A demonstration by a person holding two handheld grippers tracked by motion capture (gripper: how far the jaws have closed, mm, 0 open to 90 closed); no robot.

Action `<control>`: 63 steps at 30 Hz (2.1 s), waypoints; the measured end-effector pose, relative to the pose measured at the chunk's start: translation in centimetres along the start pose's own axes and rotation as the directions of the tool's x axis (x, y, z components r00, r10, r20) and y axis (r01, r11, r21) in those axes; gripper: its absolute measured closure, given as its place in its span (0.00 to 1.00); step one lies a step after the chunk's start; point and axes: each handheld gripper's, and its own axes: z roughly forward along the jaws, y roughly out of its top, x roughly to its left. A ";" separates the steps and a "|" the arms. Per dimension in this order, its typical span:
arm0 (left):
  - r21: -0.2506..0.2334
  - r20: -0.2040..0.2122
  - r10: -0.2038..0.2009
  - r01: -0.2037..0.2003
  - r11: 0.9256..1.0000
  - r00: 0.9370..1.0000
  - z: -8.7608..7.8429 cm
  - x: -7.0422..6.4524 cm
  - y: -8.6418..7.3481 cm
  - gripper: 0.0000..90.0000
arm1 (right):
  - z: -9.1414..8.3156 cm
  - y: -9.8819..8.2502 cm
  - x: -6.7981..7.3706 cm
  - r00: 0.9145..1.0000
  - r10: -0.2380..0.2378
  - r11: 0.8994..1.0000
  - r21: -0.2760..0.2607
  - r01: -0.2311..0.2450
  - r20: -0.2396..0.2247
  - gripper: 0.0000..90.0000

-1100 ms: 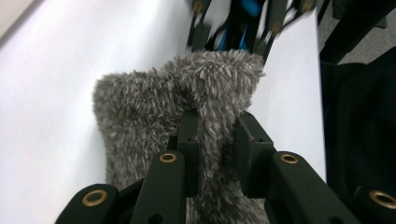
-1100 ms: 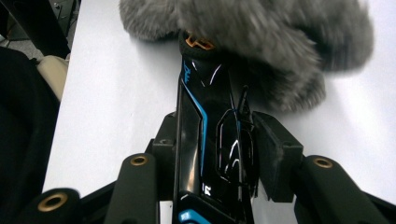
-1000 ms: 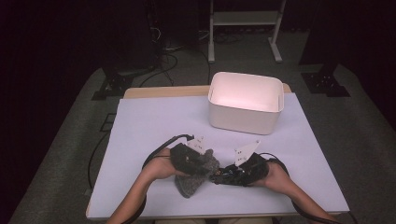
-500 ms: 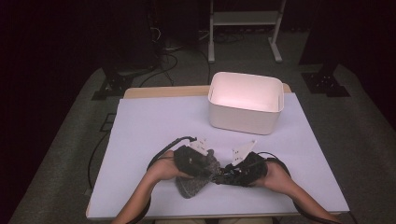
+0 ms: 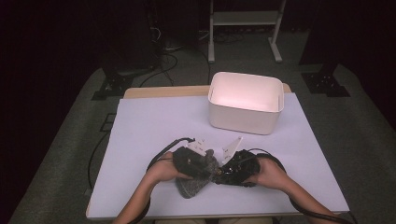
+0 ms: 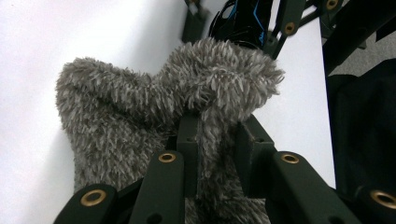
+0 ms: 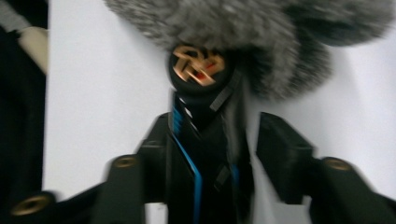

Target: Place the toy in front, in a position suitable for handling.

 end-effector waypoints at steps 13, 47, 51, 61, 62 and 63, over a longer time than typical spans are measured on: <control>-0.015 0.010 -0.008 0.008 1.000 1.000 -0.1 0.1 -0.3 0.82 | 0.3 0.3 0.1 0.999 -0.035 0.999 0.006 0.035 -0.006 0.62; -0.116 -0.030 0.025 -0.028 0.993 0.999 -4.6 -0.2 2.7 0.84 | -3.5 -1.3 -0.3 1.000 0.017 0.936 -0.352 -0.022 -0.018 0.62; -0.129 -0.051 0.036 -0.042 0.991 0.998 -6.0 -0.3 3.3 0.84 | -3.5 -0.5 -0.4 1.000 0.013 0.928 -0.372 -0.015 -0.009 0.62; -0.161 -0.152 0.064 -0.088 0.983 0.986 -11.2 -1.3 4.0 0.84 | -3.3 4.1 -1.0 1.000 -0.022 0.882 -0.471 0.010 -0.019 0.62; -0.162 -0.155 0.063 -0.089 0.983 0.986 -11.5 -1.4 4.0 0.84 | -3.1 4.5 -0.9 1.000 -0.021 0.878 -0.478 0.009 -0.020 0.62; -0.162 -0.155 0.063 -0.088 0.983 0.986 -11.6 -1.5 3.9 0.84 | -3.0 4.9 -0.9 0.999 -0.027 0.878 -0.478 0.014 -0.019 0.62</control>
